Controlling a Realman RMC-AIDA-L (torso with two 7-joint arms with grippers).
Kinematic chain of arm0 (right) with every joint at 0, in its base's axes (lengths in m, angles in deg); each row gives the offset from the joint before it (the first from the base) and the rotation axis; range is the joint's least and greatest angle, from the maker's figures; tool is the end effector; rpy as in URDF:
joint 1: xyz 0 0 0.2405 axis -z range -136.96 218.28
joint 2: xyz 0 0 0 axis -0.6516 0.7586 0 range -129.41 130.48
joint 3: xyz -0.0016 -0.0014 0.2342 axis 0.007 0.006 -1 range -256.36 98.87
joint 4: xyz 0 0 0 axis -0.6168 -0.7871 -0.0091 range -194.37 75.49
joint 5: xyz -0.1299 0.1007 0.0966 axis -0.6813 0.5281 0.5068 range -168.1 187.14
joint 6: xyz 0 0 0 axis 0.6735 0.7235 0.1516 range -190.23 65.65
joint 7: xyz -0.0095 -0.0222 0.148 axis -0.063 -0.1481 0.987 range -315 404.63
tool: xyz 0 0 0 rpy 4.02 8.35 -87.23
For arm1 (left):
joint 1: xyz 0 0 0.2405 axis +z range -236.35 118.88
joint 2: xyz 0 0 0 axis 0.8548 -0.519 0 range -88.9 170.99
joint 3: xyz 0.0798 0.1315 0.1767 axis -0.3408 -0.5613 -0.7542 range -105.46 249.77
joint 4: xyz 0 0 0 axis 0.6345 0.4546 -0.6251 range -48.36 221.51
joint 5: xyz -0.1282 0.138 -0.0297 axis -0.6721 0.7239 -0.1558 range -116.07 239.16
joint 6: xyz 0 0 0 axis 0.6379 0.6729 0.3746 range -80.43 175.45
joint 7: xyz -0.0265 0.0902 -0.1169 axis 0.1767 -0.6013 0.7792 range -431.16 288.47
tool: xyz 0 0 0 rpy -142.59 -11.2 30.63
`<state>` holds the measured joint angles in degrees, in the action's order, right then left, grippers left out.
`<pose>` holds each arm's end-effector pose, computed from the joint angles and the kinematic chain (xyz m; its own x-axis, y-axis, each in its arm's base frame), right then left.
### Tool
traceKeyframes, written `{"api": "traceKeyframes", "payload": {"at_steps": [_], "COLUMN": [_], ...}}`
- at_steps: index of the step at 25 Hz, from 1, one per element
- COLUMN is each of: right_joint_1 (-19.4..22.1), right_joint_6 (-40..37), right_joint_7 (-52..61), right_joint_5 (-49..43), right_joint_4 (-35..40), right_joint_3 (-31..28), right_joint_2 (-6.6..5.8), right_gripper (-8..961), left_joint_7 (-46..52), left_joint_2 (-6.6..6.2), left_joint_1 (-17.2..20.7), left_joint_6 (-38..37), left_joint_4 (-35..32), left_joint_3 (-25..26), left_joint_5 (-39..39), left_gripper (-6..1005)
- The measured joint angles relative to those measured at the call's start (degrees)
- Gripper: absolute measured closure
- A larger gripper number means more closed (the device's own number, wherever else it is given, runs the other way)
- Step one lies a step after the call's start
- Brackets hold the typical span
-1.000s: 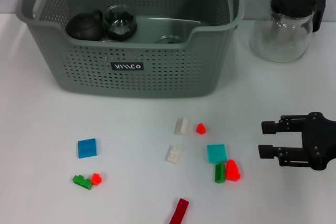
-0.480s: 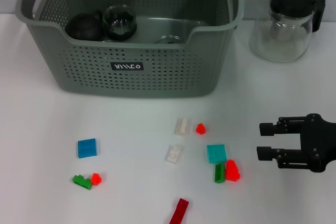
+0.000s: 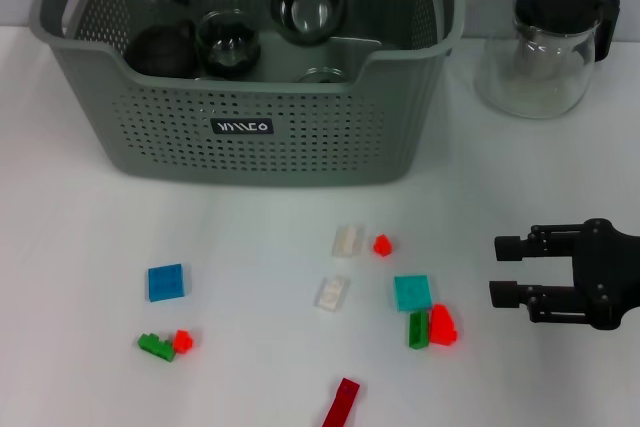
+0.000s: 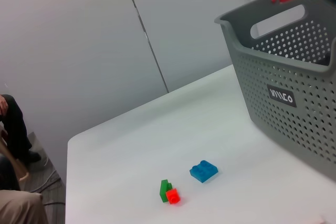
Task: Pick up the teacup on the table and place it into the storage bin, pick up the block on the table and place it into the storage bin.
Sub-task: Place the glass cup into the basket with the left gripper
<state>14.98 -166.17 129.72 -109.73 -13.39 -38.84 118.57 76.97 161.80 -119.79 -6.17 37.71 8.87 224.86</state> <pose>0.2385 0.2669 0.0259 0.8084 -0.4001 -0.4318 -0.4356 -0.9000 0.0184 -0.0987 0.4588 0.0073 0.8567 0.5063 0.0988 0.4174 -0.5678 -0.7095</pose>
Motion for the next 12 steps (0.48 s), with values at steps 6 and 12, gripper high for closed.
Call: {"api": "traceKeyframes", "payload": {"at_steps": [6, 12], "right_joint_1": [-0.3, -0.2], "right_joint_6": [0.1, 0.1], "right_joint_7": [0.0, 0.0], "right_joint_5": [-0.3, -0.3], "right_joint_4": [0.0, 0.0], "right_joint_3": [0.0, 0.0], "right_joint_2": [0.13, 0.17], "right_gripper": [316, 316], "left_joint_7": [1.3, 1.3], "left_joint_2": [-0.65, -1.78], "left_joint_1": [-1.2, -1.2], "left_joint_6": [3.4, 6.9], "left_joint_4": [5.2, 9.7], "left_joint_3": [-4.5, -5.8], "left_joint_5": [0.2, 0.4], "left_gripper": [947, 946]}}
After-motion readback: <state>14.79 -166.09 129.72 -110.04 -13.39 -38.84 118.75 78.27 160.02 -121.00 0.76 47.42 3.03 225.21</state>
